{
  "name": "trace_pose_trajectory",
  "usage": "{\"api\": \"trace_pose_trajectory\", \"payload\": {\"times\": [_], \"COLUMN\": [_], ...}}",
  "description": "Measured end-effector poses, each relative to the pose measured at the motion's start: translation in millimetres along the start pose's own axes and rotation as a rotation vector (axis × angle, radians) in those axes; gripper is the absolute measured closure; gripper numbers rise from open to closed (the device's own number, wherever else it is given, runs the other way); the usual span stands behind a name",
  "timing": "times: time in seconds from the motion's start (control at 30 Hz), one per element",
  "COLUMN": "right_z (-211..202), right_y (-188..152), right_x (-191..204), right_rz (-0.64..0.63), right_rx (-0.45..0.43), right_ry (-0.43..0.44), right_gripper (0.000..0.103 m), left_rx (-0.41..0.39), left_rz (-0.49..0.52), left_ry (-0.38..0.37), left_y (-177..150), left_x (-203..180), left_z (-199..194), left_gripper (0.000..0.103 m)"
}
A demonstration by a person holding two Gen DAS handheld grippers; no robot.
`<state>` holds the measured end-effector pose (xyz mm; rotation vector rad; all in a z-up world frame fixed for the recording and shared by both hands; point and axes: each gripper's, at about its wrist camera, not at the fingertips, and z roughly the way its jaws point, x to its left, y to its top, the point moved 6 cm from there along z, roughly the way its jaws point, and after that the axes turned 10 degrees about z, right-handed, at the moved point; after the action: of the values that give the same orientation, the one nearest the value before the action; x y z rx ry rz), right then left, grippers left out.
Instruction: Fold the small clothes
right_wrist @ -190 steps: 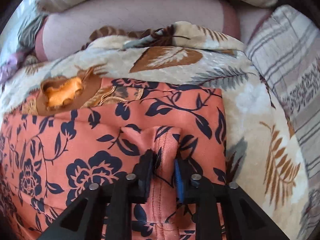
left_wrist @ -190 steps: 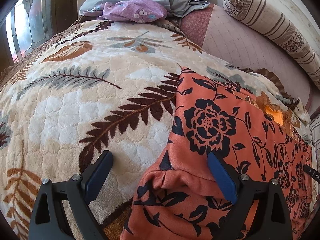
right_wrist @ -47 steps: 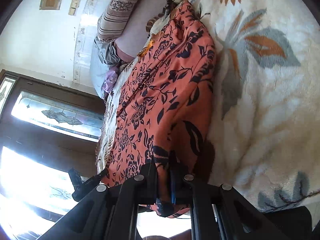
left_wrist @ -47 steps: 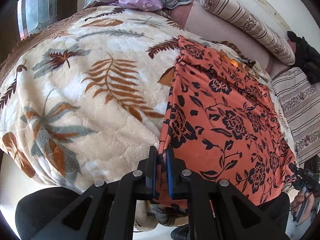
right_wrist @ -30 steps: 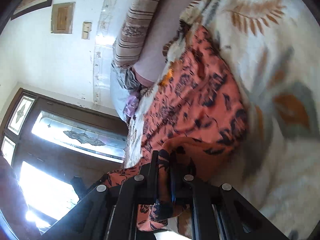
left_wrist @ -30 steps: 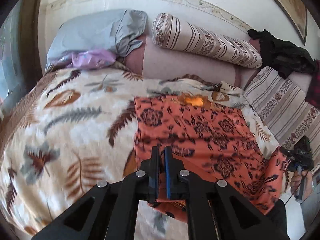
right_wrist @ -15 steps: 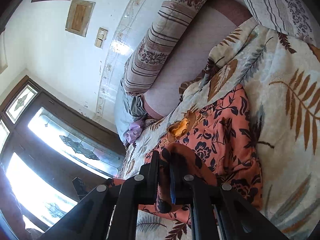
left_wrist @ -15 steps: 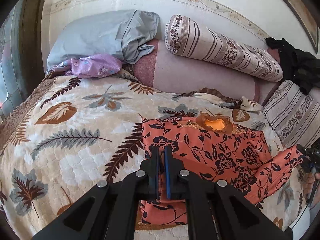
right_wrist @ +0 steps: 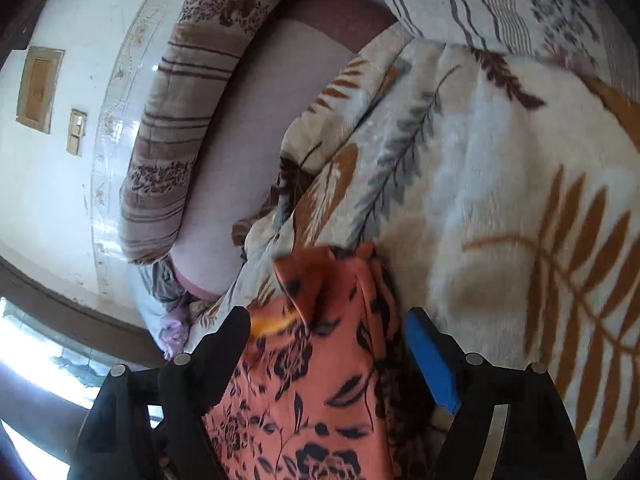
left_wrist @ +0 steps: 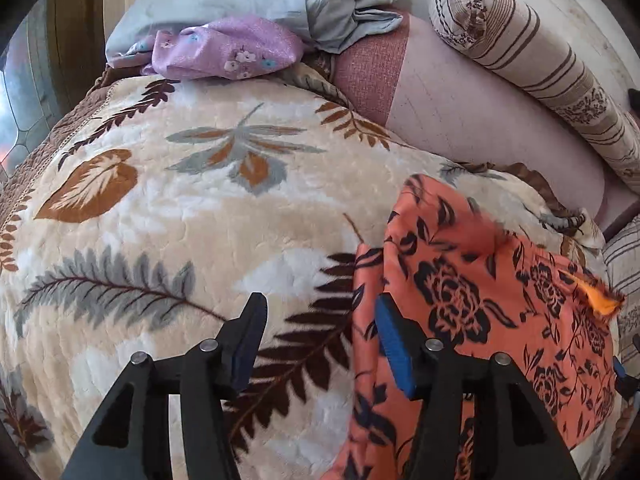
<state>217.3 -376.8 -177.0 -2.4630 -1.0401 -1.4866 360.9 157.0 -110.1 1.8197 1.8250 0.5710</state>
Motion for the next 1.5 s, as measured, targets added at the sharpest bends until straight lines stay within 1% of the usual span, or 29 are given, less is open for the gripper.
{"api": "trace_pose_trajectory", "payload": {"times": [0.07, 0.13, 0.2, 0.23, 0.3, 0.37, 0.43, 0.5, 0.53, 0.57, 0.6, 0.63, 0.67, 0.7, 0.73, 0.77, 0.83, 0.93, 1.03, 1.07, 1.1, 1.17, 1.2, 1.23, 1.27, 1.3, 1.33, 1.43, 1.5], "right_z": [-12, -24, -33, -37, -39, -30, -15, -7, 2, 9, 11, 13, 16, 19, 24, 29, 25, -20, -77, -92, -103, -100, -91, -87, -89, -104, -117, -152, -163], "right_y": [-28, -58, -82, -93, -108, -116, -120, -124, -125, -126, -122, -118, -112, -104, -96, -92, -90, -94, -112, -121, -132, -157, -167, -173, -175, -170, -169, -170, -176], "right_x": [-6, -13, -15, -15, -14, -16, -18, -10, -7, -7, -8, -9, -9, -5, -2, -1, 8, 49, 73, 70, 61, 28, -3, -37, -61, -67, -70, -67, -60], "right_rz": [-0.089, -0.116, -0.111, -0.109, -0.087, -0.003, 0.096, 0.102, 0.117, 0.147, 0.178, 0.217, 0.266, 0.266, 0.22, 0.184, 0.154, 0.043, -0.059, -0.077, -0.084, -0.091, -0.051, 0.03, 0.123, 0.149, 0.142, 0.109, 0.071], "right_rx": [0.02, 0.052, 0.076, 0.075, 0.066, 0.087, 0.107, 0.096, 0.118, 0.111, 0.08, 0.053, 0.025, 0.005, -0.011, -0.012, -0.015, -0.066, -0.093, -0.086, -0.073, -0.014, 0.058, 0.124, 0.14, 0.075, 0.039, -0.063, -0.078], "right_ry": [-0.061, -0.072, -0.055, -0.051, -0.056, -0.03, -0.014, -0.017, -0.012, -0.025, -0.033, -0.032, -0.018, 0.005, -0.022, -0.074, -0.097, -0.026, 0.017, 0.024, 0.019, -0.069, -0.133, -0.186, -0.152, -0.044, -0.066, -0.077, -0.061], "right_gripper": [0.021, 0.021, 0.021, 0.021, 0.021, 0.02, 0.02, 0.02, 0.02, 0.02, 0.02, 0.02, 0.022, 0.028, 0.08, 0.089, 0.09, 0.09, 0.09, 0.09, 0.089, 0.076, 0.068, 0.047, 0.05, 0.049, 0.046, 0.017, 0.016], "left_rx": [-0.058, -0.098, -0.11, -0.114, -0.09, -0.06, 0.003, 0.058, 0.013, -0.009, 0.003, 0.006, 0.006, 0.029, 0.059, 0.082, 0.043, -0.089, -0.172, -0.169, -0.139, -0.044, 0.032, 0.116, 0.089, 0.017, 0.01, -0.011, -0.005], "left_rz": [0.029, 0.015, -0.015, -0.035, -0.048, -0.036, -0.04, -0.099, -0.119, -0.122, -0.12, -0.117, -0.111, -0.104, -0.126, -0.15, -0.137, -0.033, -0.02, -0.016, -0.015, -0.039, -0.055, -0.088, -0.133, -0.149, -0.153, -0.253, -0.35], "left_ry": [0.052, 0.055, -0.01, -0.043, -0.108, -0.155, -0.12, -0.093, -0.08, -0.062, -0.048, -0.046, -0.048, -0.07, -0.116, -0.119, -0.13, -0.129, -0.148, -0.158, -0.164, -0.148, -0.122, -0.101, -0.156, -0.174, -0.116, 0.013, 0.032], "left_y": [-15, -30, -47, -54, -66, -74, -82, -90, -88, -84, -81, -77, -72, -67, -61, -56, -47, -44, -75, -92, -113, -167, -196, -223, -237, -243, -249, -266, -274], "left_x": [10, 16, 10, 4, -16, -38, -50, -53, -55, -56, -59, -60, -61, -62, -63, -62, -62, -70, -65, -63, -58, -46, -37, -24, -15, -5, 6, 44, 66], "left_z": [-22, -45, -63, -69, -68, -54, -31, -11, -11, -10, -5, -1, 3, 6, 6, 2, -24, -89, -148, -157, -157, -141, -129, -118, -122, -138, -150, -182, -192], "left_gripper": [0.039, 0.034, 0.033, 0.027, 0.022, 0.022, 0.022, 0.018, 0.013, 0.011, 0.011, 0.017, 0.035, 0.072, 0.08, 0.082, 0.085, 0.086, 0.085, 0.083, 0.077, 0.051, 0.036, 0.036, 0.036, 0.035, 0.03, 0.03, 0.03]}}
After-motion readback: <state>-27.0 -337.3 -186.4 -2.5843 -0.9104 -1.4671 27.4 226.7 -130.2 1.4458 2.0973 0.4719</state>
